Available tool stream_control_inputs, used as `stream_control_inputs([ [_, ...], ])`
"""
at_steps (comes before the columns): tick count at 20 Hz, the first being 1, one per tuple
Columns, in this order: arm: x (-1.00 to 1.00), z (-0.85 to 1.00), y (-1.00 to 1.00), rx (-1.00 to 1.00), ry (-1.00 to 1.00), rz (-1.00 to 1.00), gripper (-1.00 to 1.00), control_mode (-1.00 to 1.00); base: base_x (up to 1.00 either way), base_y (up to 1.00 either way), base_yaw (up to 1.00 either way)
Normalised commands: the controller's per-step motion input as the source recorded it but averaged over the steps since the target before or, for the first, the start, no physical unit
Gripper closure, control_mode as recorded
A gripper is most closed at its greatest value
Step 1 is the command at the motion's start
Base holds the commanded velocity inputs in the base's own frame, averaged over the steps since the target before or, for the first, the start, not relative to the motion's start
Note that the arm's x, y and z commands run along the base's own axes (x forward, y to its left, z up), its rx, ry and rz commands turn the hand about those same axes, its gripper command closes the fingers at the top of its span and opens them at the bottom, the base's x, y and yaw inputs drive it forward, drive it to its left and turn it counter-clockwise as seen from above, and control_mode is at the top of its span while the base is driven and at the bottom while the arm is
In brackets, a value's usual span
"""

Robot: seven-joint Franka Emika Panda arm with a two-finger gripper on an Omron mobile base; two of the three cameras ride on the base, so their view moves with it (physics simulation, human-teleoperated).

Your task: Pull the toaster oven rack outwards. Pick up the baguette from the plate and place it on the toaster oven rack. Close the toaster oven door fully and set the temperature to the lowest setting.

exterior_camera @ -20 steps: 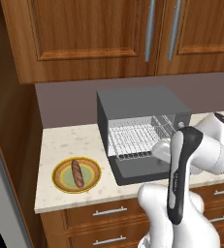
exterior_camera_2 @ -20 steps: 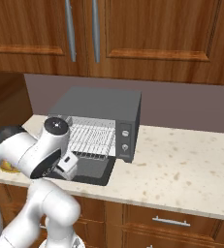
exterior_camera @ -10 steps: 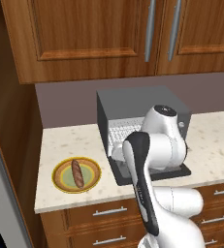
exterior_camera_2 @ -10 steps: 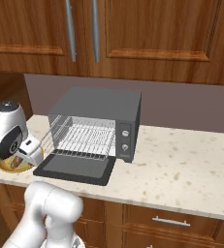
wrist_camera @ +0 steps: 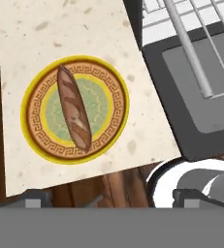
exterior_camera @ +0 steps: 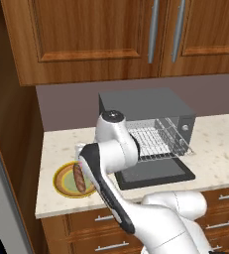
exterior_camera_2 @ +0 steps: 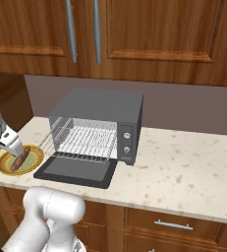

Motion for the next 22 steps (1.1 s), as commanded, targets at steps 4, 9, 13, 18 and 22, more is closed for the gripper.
stream_control_inputs([
  [4,0.74,-0.18,0.72,-0.2,0.2,-0.01,-1.0,-1.0,0.0,0.0,0.0],
  [9,0.66,-0.5,0.39,-0.03,0.23,0.0,-1.0,-1.0,0.0,0.0,0.0],
  [13,0.37,-0.59,0.0,0.01,0.06,0.01,-1.0,-1.0,0.0,0.0,0.0],
  [18,0.03,-0.51,0.0,-0.08,-0.02,0.05,-1.0,-1.0,0.0,0.0,0.0],
  [22,0.0,-0.42,0.0,0.0,-0.07,0.07,-1.0,-1.0,0.0,0.0,0.0],
])
